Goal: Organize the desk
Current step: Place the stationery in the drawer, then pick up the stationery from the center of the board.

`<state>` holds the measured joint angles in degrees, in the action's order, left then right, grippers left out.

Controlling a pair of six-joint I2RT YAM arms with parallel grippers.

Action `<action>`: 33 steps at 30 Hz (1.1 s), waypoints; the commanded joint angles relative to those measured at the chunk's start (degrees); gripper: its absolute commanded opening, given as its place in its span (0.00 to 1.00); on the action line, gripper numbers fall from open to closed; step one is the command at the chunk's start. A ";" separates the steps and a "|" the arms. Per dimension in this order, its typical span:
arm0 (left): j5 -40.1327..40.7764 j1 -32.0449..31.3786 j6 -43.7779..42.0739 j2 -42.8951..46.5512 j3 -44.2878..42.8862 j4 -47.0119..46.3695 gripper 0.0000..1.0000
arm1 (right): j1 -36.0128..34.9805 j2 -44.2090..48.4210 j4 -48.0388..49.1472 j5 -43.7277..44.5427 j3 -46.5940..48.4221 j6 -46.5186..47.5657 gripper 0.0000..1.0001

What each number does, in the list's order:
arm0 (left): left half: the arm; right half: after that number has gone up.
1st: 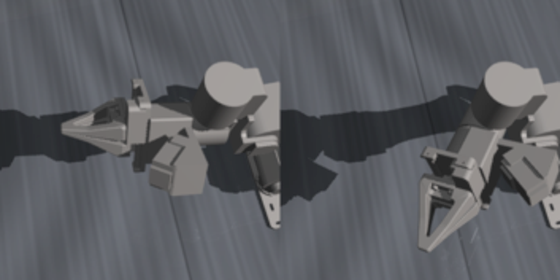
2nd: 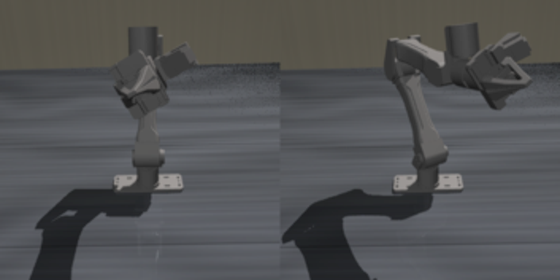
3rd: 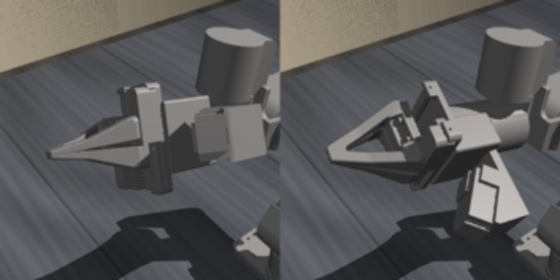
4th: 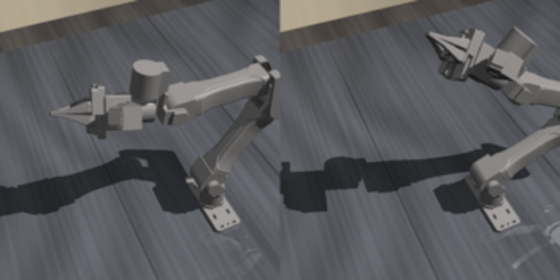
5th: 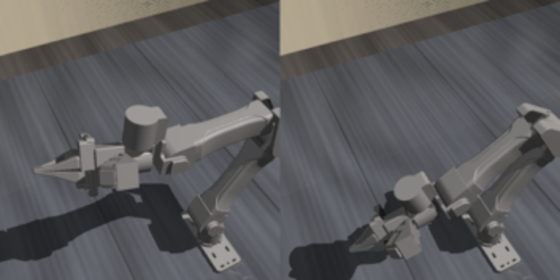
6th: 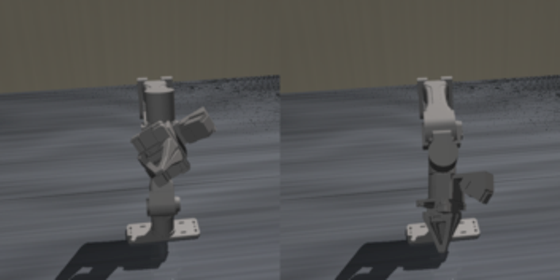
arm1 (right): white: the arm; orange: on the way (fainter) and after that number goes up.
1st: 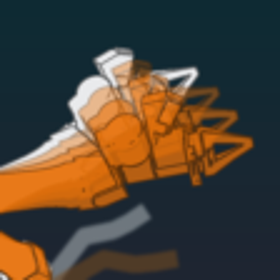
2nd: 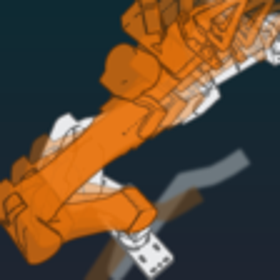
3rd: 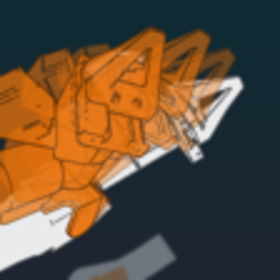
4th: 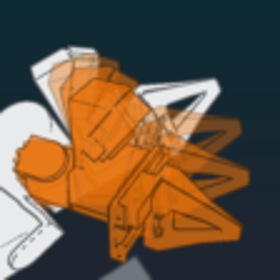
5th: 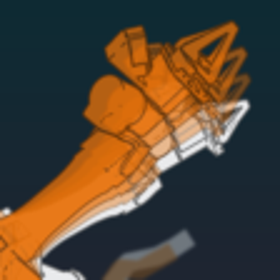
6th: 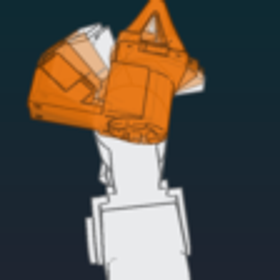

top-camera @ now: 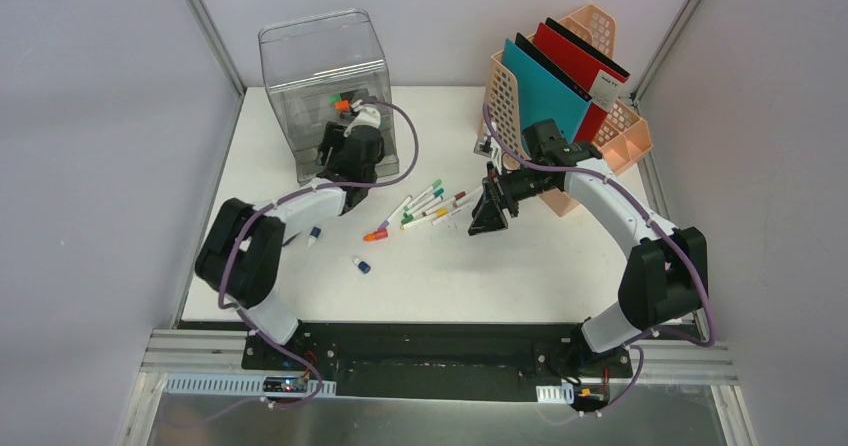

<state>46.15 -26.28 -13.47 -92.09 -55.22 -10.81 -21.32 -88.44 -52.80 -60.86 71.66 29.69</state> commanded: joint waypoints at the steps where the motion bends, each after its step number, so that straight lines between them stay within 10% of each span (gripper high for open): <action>1: 7.74 -4.36 -10.10 -4.75 -5.39 -0.09 0.70 | -0.41 2.56 0.11 -0.77 1.20 1.42 0.76; 14: -12.70 -9.29 6.27 10.04 -7.14 14.81 0.81 | -0.46 2.48 -0.34 -0.93 1.31 1.85 0.76; 24: -43.75 -4.49 26.89 26.75 8.97 16.22 0.83 | -0.49 2.51 -0.81 -0.67 1.51 2.45 0.76; 33: -55.27 -3.20 35.05 34.75 21.53 17.65 0.83 | -0.48 2.82 -1.09 -0.06 1.65 2.91 0.76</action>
<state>-1.26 -30.26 16.88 -59.02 -36.01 7.14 -21.41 -88.27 -53.91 -60.66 71.66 30.85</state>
